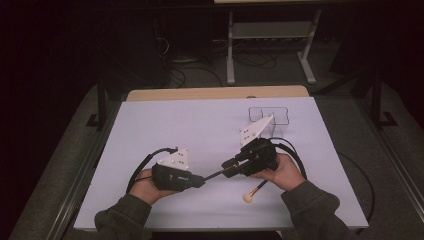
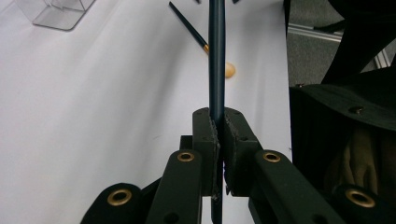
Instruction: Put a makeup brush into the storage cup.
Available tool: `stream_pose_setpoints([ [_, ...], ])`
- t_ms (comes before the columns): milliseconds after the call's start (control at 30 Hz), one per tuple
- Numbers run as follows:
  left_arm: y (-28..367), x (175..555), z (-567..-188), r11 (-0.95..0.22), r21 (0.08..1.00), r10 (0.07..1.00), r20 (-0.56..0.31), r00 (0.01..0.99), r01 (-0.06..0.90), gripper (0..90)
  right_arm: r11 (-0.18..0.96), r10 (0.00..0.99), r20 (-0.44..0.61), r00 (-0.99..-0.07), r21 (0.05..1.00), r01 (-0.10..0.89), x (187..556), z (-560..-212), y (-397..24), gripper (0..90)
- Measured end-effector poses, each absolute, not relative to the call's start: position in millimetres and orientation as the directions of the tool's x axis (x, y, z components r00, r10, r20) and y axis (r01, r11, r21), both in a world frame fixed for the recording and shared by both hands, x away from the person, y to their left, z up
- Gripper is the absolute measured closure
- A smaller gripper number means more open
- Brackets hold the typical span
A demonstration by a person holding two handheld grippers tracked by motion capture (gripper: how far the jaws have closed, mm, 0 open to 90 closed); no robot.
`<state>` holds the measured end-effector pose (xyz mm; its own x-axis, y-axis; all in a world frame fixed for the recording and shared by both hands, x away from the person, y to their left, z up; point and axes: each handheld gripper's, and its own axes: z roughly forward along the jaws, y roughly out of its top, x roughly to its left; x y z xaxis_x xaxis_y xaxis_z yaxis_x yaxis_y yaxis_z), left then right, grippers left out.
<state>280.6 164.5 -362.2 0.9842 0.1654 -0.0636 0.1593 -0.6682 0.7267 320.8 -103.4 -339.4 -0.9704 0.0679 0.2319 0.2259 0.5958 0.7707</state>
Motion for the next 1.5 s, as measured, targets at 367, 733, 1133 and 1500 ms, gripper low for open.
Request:
stream_pose_setpoints([
  [367,156.6,280.9,-363.9,-0.707,0.690,0.158,-0.057,0.986,0.153,76.5,0.686,0.017,0.233,-0.972,0.705,0.180,322.3,-331.4,-95.4,82.9],
  [733,147.7,277.5,-362.0,-0.733,0.669,0.130,-0.033,0.991,0.118,82.8,0.769,-0.021,0.147,-0.989,0.634,0.078,315.7,-317.3,-80.5,82.9],
  [1133,147.9,277.3,-364.0,-0.719,0.683,0.154,-0.026,0.988,0.131,84.8,0.741,-0.005,0.146,-0.989,0.665,0.094,315.7,-316.6,-80.8,82.0],
  [1500,154.6,278.5,-362.9,-0.662,0.727,0.202,-0.058,0.978,0.180,84.9,0.651,0.055,0.177,-0.983,0.740,0.170,321.4,-326.3,-92.5,65.1],
])
